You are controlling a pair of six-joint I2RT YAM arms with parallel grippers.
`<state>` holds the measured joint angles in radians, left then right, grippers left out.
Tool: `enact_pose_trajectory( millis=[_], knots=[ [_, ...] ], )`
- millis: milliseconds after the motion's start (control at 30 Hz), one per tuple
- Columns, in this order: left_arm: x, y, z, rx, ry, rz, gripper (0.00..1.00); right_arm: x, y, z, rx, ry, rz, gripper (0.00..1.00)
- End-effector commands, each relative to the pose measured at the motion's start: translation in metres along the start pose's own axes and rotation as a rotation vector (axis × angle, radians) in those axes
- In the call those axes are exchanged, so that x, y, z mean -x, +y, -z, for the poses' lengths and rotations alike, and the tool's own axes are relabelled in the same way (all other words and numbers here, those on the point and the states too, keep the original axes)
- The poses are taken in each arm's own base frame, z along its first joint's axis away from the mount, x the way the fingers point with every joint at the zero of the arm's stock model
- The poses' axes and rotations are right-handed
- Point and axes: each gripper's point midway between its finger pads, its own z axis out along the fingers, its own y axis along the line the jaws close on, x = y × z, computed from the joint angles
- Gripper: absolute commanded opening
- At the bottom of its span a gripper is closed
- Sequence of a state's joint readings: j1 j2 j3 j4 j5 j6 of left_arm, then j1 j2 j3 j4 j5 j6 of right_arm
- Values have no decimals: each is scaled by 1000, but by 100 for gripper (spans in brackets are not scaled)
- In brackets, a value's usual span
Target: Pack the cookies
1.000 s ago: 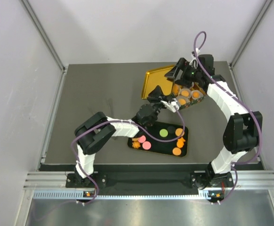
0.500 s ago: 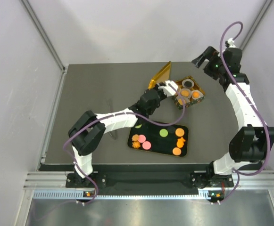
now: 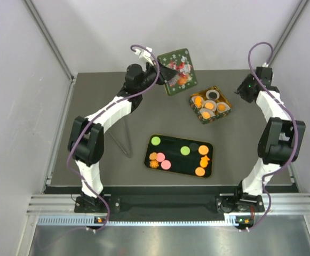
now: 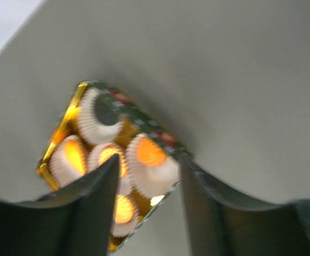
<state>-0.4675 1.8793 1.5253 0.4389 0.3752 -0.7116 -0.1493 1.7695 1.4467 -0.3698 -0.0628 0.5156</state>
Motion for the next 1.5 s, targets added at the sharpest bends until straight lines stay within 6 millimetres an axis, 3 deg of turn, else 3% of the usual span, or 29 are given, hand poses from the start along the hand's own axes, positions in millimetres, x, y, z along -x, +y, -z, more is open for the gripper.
enact_pose_trajectory(
  millis=[0,67,167,333,533,733,900,1033,1133,1300,1467],
  knots=[
    [-20,-43,-5,-261,84,349,0,9,-24,-14,-66,1,-12,45],
    [-18,-47,-8,-309,67,392,0,4,-33,-23,-95,20,-10,39],
    [-28,-37,-17,-319,72,479,0,-13,-44,-35,-127,70,2,26],
    [-45,-24,-33,-301,81,527,0,-42,-55,-50,-140,152,7,16],
    [-61,-12,-55,-304,98,570,0,-70,-43,-58,-116,212,45,15],
    [-78,8,-75,-288,131,607,2,-97,-16,-51,-25,247,72,15],
    [-89,20,-85,-268,162,611,2,-121,-6,-42,23,277,85,15],
    [-103,31,-87,-247,199,639,4,-116,-11,-32,2,245,83,16],
    [-113,38,-86,-234,220,661,4,-102,-15,-22,-2,209,62,19],
    [-127,48,-87,-219,244,696,4,-68,-32,-3,-79,99,45,37],
    [-136,51,-91,-209,254,712,4,-49,-15,3,-11,65,26,56]
  ],
)
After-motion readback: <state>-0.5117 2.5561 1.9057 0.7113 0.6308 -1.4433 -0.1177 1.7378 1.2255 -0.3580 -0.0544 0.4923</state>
